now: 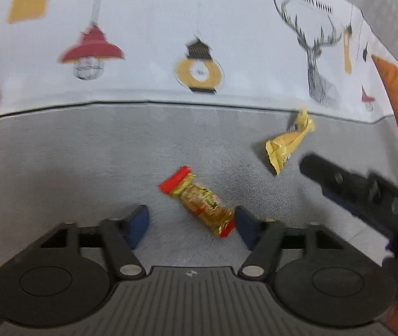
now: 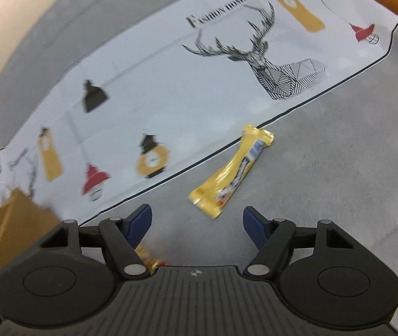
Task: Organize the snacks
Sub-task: 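Grasp the small gold candy with the left tool while the right tool grasps the yellow bar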
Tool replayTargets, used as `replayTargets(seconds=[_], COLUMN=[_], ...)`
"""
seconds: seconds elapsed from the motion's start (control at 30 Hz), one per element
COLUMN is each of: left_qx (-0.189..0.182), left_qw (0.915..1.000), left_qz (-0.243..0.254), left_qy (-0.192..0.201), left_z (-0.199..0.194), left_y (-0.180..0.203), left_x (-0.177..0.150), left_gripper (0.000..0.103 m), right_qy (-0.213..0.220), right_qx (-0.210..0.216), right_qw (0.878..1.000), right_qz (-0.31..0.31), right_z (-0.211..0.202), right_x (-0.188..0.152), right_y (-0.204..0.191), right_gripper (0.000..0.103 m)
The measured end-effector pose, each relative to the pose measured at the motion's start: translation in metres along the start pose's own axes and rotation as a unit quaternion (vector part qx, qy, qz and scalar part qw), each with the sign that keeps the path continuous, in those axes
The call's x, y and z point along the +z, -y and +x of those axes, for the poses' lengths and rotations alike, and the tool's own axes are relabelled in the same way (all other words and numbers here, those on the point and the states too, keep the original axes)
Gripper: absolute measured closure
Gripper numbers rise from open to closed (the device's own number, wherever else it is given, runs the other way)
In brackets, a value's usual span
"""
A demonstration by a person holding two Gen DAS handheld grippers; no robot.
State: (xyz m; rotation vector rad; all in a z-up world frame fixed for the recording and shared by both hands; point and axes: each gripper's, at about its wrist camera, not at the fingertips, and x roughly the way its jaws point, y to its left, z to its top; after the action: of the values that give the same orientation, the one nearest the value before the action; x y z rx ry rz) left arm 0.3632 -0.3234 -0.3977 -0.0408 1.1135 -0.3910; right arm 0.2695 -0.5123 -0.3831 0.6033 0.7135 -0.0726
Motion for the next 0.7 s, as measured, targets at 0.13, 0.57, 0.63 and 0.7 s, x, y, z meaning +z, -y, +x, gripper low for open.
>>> replayTargets(seconds=[0.13,0.57,0.63,0.7], left_qx=[0.002,-0.021,-0.018,-0.01], left_qw=[0.9983,0.9982,0.9974,0.9961], left_qz=[0.047,0.051,0.068,0.087], left_qy=[0.034,0.023,0.016,0.012], left_z=[0.006,0.007,0.005,0.0], left_y=[0.005,0.0,0.002,0.004], left_x=[0.003,0.012,0.01,0.005], left_gripper=[0.077,0.082,0.082,0.082], right_qy=[-0.016,-0.031,-0.046,-0.059], right_qx=[-0.005,-0.038,-0.031,-0.019], right_qw=[1.0,0.998,0.998,0.997], right_qz=[0.002,-0.028,-0.031,-0.047], right_z=[0.029,0.069,0.066,0.062], right_x=[0.012,0.031,0.029,0.024], right_y=[0.005,0.013,0.015,0.014], right_gripper=[0.029,0.079,0.084,0.084])
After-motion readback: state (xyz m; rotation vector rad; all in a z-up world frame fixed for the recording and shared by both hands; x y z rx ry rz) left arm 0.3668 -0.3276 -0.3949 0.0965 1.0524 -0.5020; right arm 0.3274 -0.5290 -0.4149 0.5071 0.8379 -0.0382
